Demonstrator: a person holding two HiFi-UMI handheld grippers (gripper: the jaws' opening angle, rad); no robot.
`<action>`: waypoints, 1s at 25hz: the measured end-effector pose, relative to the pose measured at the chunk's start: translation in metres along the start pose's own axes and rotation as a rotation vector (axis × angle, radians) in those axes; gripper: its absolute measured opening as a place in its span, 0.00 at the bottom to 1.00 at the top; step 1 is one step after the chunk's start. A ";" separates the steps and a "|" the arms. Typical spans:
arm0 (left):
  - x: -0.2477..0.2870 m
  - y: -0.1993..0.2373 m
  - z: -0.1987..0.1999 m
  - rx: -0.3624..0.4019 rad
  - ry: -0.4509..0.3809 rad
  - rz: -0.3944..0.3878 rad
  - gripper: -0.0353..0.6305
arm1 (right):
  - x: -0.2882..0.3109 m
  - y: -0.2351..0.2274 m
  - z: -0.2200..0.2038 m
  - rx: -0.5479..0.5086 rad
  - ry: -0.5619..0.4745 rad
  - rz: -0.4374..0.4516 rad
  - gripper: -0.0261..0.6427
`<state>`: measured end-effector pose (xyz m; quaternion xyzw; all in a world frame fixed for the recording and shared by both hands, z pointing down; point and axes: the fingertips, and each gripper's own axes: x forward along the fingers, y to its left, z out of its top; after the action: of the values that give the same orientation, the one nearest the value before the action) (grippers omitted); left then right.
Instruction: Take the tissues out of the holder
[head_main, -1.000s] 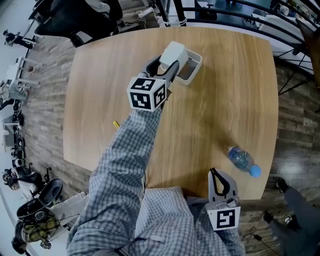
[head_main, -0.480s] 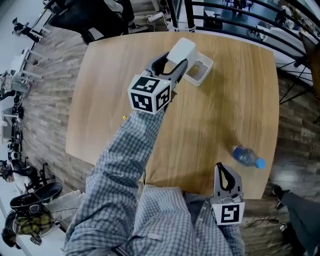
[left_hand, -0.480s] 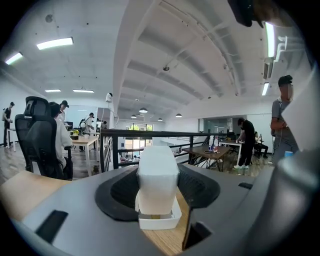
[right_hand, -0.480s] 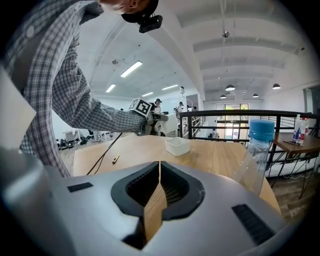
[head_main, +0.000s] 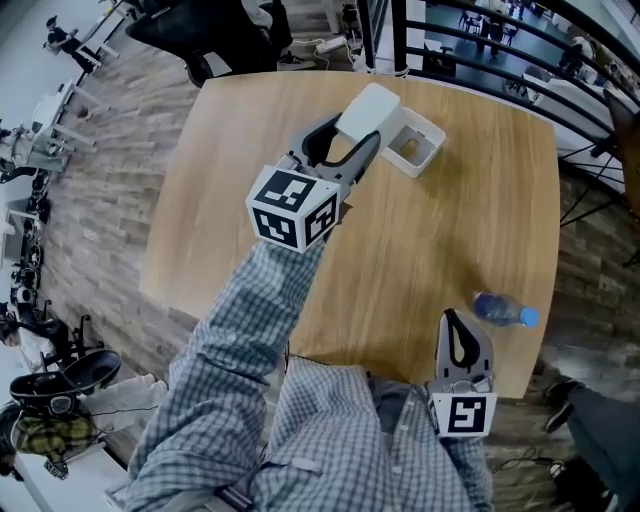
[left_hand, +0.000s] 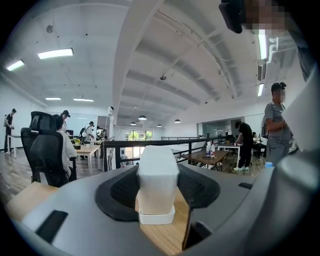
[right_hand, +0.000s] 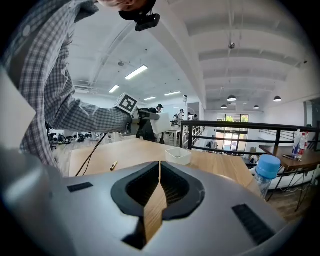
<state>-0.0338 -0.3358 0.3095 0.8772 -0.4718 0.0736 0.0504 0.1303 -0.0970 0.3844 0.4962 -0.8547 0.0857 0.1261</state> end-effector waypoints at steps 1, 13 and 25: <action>-0.007 -0.001 0.003 0.005 -0.005 0.002 0.41 | 0.001 0.000 0.002 -0.004 -0.003 -0.001 0.07; -0.078 -0.014 0.015 0.043 -0.030 0.015 0.41 | 0.012 0.000 0.014 -0.085 0.009 -0.003 0.07; -0.123 -0.029 -0.025 -0.022 0.036 -0.015 0.41 | 0.017 0.000 0.019 -0.115 0.016 -0.014 0.07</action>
<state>-0.0782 -0.2147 0.3114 0.8787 -0.4649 0.0836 0.0690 0.1199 -0.1168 0.3713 0.4934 -0.8536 0.0397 0.1620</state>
